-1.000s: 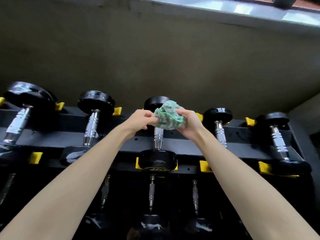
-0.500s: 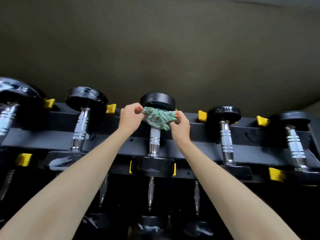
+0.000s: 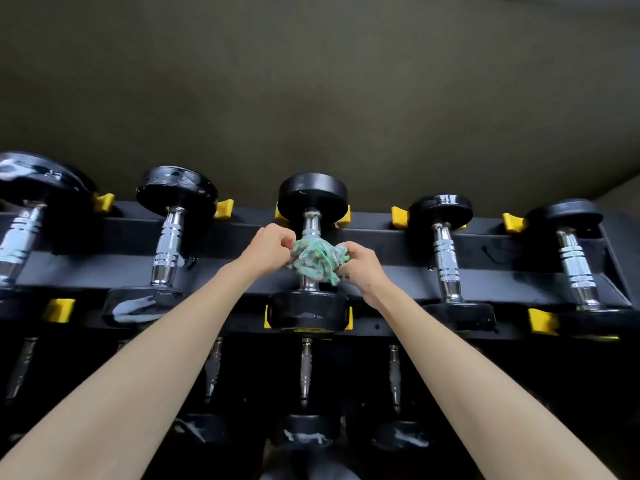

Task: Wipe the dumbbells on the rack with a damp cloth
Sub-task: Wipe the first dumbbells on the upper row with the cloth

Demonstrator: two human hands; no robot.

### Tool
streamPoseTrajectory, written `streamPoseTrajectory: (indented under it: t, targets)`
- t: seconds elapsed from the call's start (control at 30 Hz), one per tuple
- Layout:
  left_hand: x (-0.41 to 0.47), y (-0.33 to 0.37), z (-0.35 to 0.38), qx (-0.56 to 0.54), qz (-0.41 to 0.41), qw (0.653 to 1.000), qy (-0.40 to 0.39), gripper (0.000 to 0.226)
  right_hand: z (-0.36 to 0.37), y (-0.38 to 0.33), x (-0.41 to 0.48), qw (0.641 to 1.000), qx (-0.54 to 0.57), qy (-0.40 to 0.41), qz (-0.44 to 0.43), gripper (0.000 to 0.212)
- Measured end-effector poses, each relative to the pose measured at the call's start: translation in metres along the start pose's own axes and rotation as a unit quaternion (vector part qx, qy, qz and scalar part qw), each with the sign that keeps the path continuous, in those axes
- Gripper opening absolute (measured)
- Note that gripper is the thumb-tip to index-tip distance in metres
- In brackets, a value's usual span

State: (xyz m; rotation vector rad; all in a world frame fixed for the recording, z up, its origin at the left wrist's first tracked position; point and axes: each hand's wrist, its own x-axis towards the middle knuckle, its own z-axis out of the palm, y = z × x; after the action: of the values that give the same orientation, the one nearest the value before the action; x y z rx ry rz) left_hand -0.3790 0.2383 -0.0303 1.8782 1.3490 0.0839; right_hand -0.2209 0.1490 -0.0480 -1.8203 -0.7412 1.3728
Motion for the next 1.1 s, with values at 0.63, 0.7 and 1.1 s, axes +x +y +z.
streamPoseTrajectory:
  t: [0.63,0.7,1.1]
  targets:
    - [-0.077,0.007,-0.019,0.154,0.153,0.976,-0.017,0.038,0.001,-0.017,-0.088,0.998,-0.025,0.039,-0.050,0.035]
    - [-0.087,0.006,-0.020,0.124,0.170,0.978,0.005,0.034,0.008,-0.014,-0.098,0.996,0.001,0.070,-0.064,0.030]
    - [-0.132,-0.002,-0.008,0.126,0.184,0.973,-0.051,0.032,0.044,0.019,-0.153,0.990,0.062,0.122,-0.042,0.032]
